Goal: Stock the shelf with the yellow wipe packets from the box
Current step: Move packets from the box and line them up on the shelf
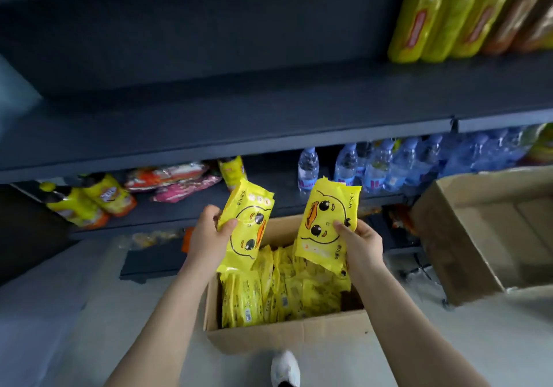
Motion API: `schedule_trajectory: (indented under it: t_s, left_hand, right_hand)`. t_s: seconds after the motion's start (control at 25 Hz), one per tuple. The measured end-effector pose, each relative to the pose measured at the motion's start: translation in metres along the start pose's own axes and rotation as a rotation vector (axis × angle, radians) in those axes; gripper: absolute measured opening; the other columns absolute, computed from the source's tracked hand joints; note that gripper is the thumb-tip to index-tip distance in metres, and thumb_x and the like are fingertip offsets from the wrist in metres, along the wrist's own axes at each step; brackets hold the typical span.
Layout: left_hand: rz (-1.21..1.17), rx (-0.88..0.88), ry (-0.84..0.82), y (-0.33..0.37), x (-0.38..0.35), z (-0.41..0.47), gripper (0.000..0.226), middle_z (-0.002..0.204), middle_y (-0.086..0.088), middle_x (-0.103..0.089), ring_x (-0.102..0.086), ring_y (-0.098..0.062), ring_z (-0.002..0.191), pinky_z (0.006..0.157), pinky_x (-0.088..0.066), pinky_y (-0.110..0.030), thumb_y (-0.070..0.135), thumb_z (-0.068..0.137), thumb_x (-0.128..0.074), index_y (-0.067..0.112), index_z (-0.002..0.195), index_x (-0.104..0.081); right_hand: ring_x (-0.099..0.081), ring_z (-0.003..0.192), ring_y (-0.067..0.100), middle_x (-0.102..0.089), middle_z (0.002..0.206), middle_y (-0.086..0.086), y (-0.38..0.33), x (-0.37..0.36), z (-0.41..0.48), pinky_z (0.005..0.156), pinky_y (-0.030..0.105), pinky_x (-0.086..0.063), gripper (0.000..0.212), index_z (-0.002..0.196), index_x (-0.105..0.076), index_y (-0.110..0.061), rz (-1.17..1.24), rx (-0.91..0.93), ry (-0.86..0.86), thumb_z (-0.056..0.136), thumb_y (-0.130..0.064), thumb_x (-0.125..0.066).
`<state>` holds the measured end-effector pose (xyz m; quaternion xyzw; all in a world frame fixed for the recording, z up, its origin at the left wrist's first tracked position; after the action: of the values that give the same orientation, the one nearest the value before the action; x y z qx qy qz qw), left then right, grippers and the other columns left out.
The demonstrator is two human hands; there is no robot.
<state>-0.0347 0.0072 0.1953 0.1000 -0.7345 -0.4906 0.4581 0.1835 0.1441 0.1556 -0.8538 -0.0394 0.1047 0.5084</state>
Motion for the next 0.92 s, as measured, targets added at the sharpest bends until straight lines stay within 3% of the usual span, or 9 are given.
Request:
schedule_trajectory:
  t_s: [0.12, 0.24, 0.32, 0.48, 0.56, 0.72, 0.92]
  left_hand:
    - [-0.01, -0.113, 0.044, 0.056, 0.051, -0.023, 0.018, 0.097, -0.002, -0.06, -0.057, -0.021, 0.092, 0.075, -0.041, -0.032, 0.02, 0.087, -0.062, 0.014, 0.1, -0.05]
    - [0.079, -0.217, 0.096, 0.118, 0.106, -0.038, 0.023, 0.101, 0.0, -0.059, -0.055, -0.017, 0.095, 0.074, -0.038, -0.028, 0.022, 0.085, -0.065, 0.013, 0.102, -0.053]
    - [0.13, -0.267, 0.115, 0.154, 0.14, -0.04, 0.026, 0.104, 0.0, -0.061, -0.056, -0.016, 0.098, 0.075, -0.039, -0.027, 0.024, 0.084, -0.067, 0.013, 0.105, -0.057]
    - [0.266, -0.384, 0.123, 0.22, 0.198, -0.042, 0.023, 0.09, 0.006, -0.062, -0.056, -0.01, 0.082, 0.06, -0.038, -0.019, 0.026, 0.086, -0.064, 0.013, 0.105, -0.064]
    - [0.256, -0.414, 0.107, 0.249, 0.227, -0.04, 0.024, 0.096, 0.005, -0.063, -0.056, -0.009, 0.087, 0.067, -0.041, -0.022, 0.026, 0.086, -0.064, 0.013, 0.107, -0.064]
    - [0.261, -0.48, 0.087, 0.286, 0.269, -0.016, 0.034, 0.12, -0.002, -0.06, -0.052, -0.016, 0.117, 0.092, -0.042, -0.03, 0.025, 0.086, -0.065, 0.011, 0.117, -0.06]
    - [0.29, -0.565, 0.144, 0.317, 0.308, 0.067, 0.05, 0.133, -0.007, -0.054, -0.047, -0.023, 0.126, 0.097, -0.038, -0.03, 0.026, 0.085, -0.066, 0.008, 0.128, -0.052]
  right_hand:
    - [-0.07, 0.081, 0.028, -0.073, 0.088, 0.009, -0.058, -0.009, -0.031, 0.072, 0.042, -0.057, 0.011, 0.087, -0.067, -0.016, -0.042, 0.082, -0.085, 0.09, -0.009, -0.06]
    - [-0.068, 0.079, 0.022, -0.07, 0.087, 0.003, -0.128, -0.027, -0.064, 0.061, 0.03, -0.054, 0.013, 0.087, -0.062, -0.021, -0.165, 0.244, -0.163, 0.094, -0.013, -0.055]
    - [-0.067, 0.08, 0.023, -0.069, 0.088, 0.004, -0.172, -0.04, -0.082, 0.066, 0.031, -0.053, 0.012, 0.088, -0.06, -0.021, -0.252, 0.373, -0.181, 0.095, -0.013, -0.054]
    - [-0.065, 0.077, 0.026, -0.07, 0.085, 0.01, -0.244, -0.064, -0.104, 0.073, 0.037, -0.053, 0.009, 0.088, -0.065, -0.01, -0.403, 0.579, -0.173, 0.09, -0.015, -0.058]
    - [-0.062, 0.073, 0.029, -0.07, 0.084, 0.014, -0.277, -0.077, -0.112, 0.068, 0.036, -0.051, 0.011, 0.085, -0.067, -0.006, -0.437, 0.652, -0.154, 0.087, -0.015, -0.061]
    - [-0.063, 0.076, 0.029, -0.07, 0.084, 0.012, -0.33, -0.105, -0.126, 0.069, 0.035, -0.051, 0.009, 0.078, -0.066, -0.01, -0.46, 0.743, -0.116, 0.085, -0.014, -0.063]
    - [-0.064, 0.084, 0.034, -0.07, 0.086, 0.014, -0.375, -0.163, -0.113, 0.074, 0.041, -0.053, 0.015, 0.085, -0.066, -0.004, -0.485, 0.84, -0.013, 0.085, -0.019, -0.063]
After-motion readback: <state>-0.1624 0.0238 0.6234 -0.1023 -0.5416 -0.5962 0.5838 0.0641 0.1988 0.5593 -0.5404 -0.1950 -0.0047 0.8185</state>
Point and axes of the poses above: each hand's wrist, its own z-axis towards the middle knuckle, its own x-axis out of the back of the hand, y = z × x, the point moved 3 cm from there along z, towards the middle knuckle
